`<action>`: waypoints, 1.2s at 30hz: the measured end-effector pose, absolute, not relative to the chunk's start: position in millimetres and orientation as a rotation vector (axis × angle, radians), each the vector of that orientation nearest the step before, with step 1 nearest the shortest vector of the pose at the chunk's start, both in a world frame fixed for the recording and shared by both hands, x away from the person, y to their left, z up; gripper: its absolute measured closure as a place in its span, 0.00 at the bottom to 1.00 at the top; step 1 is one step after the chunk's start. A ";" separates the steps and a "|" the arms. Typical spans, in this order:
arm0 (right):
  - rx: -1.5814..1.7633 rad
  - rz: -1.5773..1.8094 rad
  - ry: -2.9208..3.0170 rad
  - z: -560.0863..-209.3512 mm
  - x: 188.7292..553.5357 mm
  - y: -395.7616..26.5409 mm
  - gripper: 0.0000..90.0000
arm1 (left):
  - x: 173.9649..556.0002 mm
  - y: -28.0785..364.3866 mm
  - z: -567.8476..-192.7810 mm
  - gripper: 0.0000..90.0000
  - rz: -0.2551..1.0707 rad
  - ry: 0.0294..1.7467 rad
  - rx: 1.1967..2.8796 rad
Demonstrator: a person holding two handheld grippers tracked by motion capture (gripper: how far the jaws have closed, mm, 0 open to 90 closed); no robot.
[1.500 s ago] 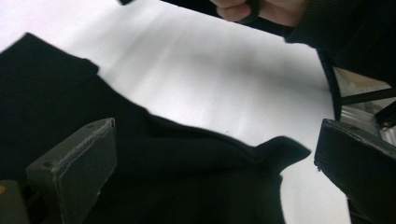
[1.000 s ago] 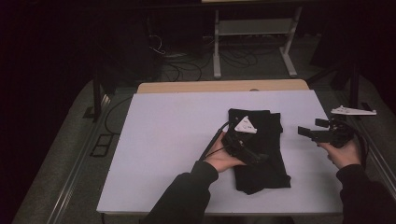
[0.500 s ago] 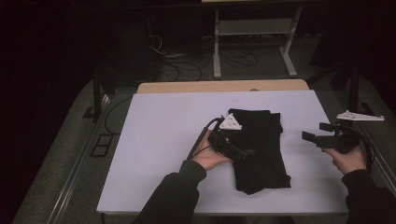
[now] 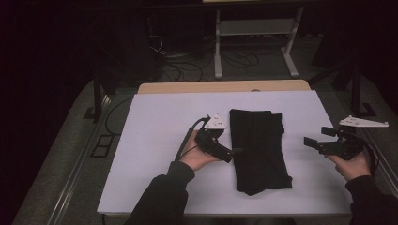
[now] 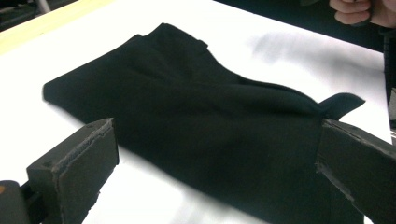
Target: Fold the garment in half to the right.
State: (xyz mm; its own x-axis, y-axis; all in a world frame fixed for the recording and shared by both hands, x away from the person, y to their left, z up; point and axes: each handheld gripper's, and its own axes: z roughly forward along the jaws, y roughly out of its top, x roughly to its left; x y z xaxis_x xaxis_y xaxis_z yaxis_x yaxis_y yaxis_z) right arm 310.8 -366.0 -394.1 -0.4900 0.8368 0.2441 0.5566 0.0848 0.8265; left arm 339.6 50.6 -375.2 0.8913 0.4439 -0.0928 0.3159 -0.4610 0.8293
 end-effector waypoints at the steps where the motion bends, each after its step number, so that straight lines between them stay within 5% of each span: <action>1: 1.384 1.364 2.074 -394.5 309.9 -366.4 0.00 | 339.7 53.7 -375.3 0.00 0.167 0.553 2.084; 36: 1.350 1.379 2.121 -407.2 276.5 -360.3 0.00 | 331.3 135.6 -390.7 0.00 0.212 0.689 2.016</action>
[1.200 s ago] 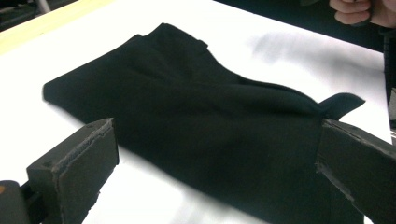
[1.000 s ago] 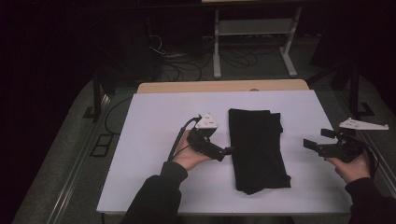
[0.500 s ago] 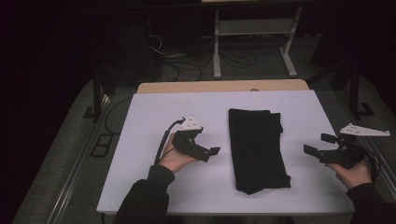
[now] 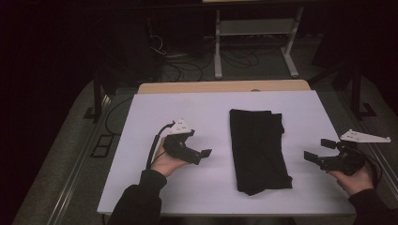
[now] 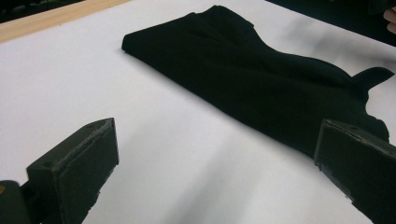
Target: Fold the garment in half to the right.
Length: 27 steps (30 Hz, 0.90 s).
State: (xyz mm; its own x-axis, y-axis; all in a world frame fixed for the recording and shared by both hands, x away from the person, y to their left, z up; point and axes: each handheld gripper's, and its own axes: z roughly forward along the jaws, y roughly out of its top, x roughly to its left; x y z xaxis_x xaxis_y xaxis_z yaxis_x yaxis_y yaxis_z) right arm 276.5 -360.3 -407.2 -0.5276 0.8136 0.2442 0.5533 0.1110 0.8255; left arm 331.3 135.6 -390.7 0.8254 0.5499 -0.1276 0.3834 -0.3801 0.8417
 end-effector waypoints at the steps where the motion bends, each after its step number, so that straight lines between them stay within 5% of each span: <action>1: 1.348 1.381 2.123 -407.4 276.0 -360.3 0.00 | 330.6 137.2 -391.0 0.00 0.212 0.691 2.012; 27: 1.342 1.378 2.128 -414.4 264.2 -359.9 0.00 | 311.9 188.6 -404.1 0.00 0.245 0.745 1.988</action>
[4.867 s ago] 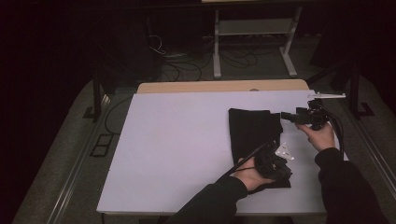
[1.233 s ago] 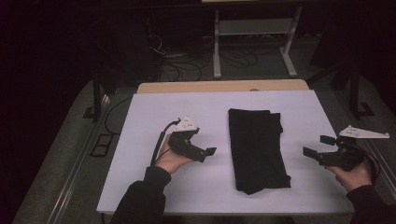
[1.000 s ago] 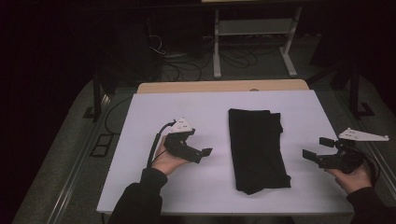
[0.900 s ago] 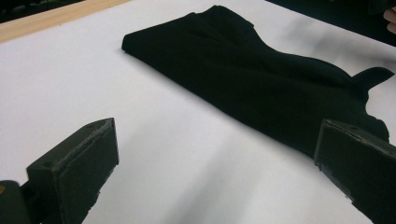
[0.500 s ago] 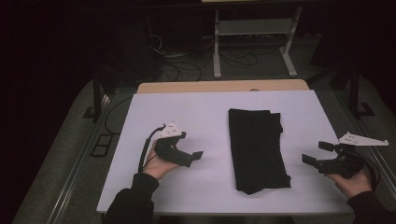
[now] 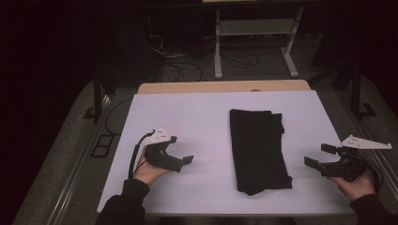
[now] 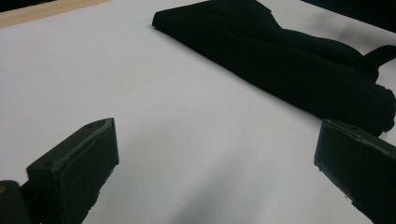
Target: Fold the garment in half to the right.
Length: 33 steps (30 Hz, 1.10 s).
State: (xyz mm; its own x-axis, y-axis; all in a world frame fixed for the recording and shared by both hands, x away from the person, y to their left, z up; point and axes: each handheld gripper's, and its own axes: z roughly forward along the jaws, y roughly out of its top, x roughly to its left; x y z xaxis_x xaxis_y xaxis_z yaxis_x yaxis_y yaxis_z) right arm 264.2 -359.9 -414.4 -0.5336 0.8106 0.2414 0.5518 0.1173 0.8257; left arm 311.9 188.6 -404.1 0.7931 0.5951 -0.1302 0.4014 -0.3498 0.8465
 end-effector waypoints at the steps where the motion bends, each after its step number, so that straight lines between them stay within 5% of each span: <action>1: 1.343 1.378 2.129 -414.7 264.2 -360.0 0.00 | 311.3 190.7 -405.1 0.00 0.245 0.748 1.984; 33: 1.339 1.363 2.147 -420.2 264.4 -357.8 0.00 | 277.1 285.2 -428.9 0.00 0.375 0.947 1.881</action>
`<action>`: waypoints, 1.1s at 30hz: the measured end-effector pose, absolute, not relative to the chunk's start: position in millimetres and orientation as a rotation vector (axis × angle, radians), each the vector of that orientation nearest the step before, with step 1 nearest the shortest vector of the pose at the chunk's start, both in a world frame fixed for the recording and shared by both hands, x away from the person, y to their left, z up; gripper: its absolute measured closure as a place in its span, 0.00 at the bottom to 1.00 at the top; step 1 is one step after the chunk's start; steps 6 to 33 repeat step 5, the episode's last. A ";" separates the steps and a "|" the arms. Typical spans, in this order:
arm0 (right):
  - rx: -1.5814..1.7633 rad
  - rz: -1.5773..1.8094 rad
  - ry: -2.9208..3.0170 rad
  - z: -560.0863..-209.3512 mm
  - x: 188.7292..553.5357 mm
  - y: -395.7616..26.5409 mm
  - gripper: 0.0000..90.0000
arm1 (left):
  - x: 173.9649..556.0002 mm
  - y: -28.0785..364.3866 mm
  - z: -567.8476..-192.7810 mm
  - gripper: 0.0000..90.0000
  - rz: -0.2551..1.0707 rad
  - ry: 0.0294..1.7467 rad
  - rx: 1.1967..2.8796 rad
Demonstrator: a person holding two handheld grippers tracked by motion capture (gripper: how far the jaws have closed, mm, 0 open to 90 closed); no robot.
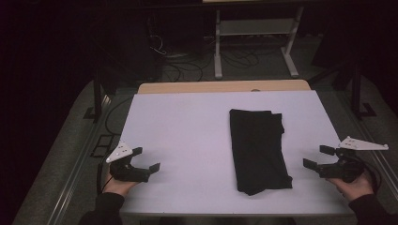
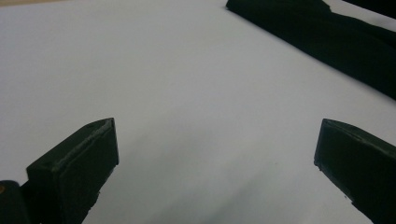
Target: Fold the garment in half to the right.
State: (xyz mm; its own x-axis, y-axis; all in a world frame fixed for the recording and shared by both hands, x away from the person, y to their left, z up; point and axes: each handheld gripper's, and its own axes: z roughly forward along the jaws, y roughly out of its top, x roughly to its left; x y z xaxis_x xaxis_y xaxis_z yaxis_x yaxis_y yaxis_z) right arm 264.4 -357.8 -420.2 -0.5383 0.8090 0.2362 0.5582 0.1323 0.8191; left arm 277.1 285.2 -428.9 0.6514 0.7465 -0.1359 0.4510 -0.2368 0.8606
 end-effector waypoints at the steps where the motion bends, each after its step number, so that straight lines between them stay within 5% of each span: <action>1: 1.335 1.361 2.149 -420.5 264.6 -357.7 0.00 | 276.5 286.9 -429.3 0.00 0.379 0.953 1.880; 33: 1.329 1.356 2.156 -421.4 265.1 -356.9 0.00 | 276.3 288.4 -430.0 0.00 0.382 0.961 1.883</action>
